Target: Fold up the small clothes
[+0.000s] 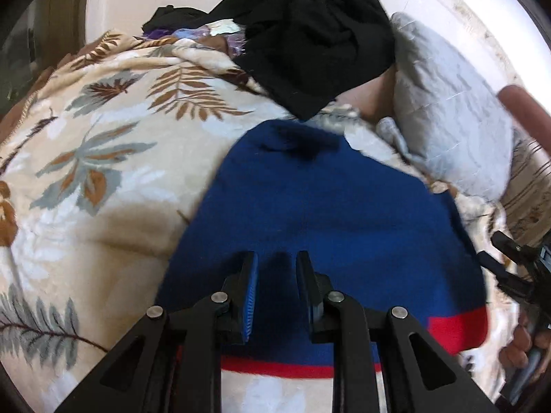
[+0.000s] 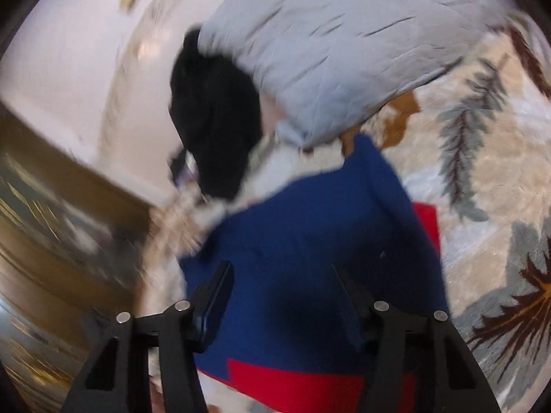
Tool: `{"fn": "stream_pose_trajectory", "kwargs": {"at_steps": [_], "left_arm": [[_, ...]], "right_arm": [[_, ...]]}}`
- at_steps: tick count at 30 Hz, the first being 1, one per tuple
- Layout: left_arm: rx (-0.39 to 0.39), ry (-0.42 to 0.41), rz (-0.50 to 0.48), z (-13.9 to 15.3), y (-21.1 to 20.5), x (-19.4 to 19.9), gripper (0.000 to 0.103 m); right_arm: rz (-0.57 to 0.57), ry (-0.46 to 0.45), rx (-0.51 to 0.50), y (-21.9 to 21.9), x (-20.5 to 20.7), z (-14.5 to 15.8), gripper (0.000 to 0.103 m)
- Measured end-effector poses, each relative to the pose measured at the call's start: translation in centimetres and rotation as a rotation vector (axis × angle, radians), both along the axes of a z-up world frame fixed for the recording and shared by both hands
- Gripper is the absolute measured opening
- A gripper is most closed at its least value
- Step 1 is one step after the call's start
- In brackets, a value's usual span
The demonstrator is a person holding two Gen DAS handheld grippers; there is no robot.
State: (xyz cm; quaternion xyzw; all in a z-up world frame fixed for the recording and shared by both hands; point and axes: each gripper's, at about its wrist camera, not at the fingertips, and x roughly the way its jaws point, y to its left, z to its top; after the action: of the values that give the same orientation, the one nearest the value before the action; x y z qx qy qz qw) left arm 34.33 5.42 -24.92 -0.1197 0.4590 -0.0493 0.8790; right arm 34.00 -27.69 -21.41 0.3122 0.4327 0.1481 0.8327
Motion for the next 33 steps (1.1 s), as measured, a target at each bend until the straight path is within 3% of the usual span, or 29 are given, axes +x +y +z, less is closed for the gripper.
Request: {"fn": "stream_pose_trajectory", "kwargs": {"at_steps": [5, 8, 15, 18, 19, 21, 23, 25, 29, 33], "left_arm": [[0.045, 0.011, 0.008, -1.2, 0.2, 1.3, 0.023], [0.1, 0.021, -0.024, -1.4, -0.7, 1.8, 0.027], [0.024, 0.036, 0.017, 0.4, 0.8, 0.2, 0.029], [-0.014, 0.032, 0.015, 1.5, 0.9, -1.7, 0.05], [-0.033, 0.042, 0.03, 1.8, 1.0, -2.6, 0.06], [-0.076, 0.053, 0.048, 2.2, 1.2, -3.9, 0.061], [-0.124, 0.075, 0.071, 1.9, 1.5, -5.3, 0.07], [-0.161, 0.116, 0.108, 0.8, 1.9, -6.6, 0.071], [-0.327, 0.213, 0.151, -2.0, 2.7, -7.8, 0.071], [-0.447, 0.199, 0.198, -3.6, 3.0, -7.1, 0.071]], "right_arm": [[-0.002, 0.084, -0.157, 1.5, 1.6, -2.7, 0.059], [-0.023, 0.116, -0.118, 0.5, 1.8, -4.1, 0.055], [-0.021, 0.137, 0.019, -0.7, -0.3, -2.3, 0.057], [0.001, 0.148, 0.12, -0.5, -2.9, -1.8, 0.065], [0.005, 0.153, 0.144, -0.4, -4.1, -1.8, 0.069], [0.015, 0.166, 0.181, 0.1, -5.8, -1.8, 0.069], [0.009, 0.177, 0.24, 0.1, -8.0, -2.1, 0.07], [-0.013, 0.196, 0.28, 0.0, -9.3, -2.8, 0.071], [-0.088, 0.231, 0.361, -0.4, -12.3, -4.3, 0.071], [-0.17, 0.278, 0.367, -0.9, -12.4, -5.9, 0.071]]}}
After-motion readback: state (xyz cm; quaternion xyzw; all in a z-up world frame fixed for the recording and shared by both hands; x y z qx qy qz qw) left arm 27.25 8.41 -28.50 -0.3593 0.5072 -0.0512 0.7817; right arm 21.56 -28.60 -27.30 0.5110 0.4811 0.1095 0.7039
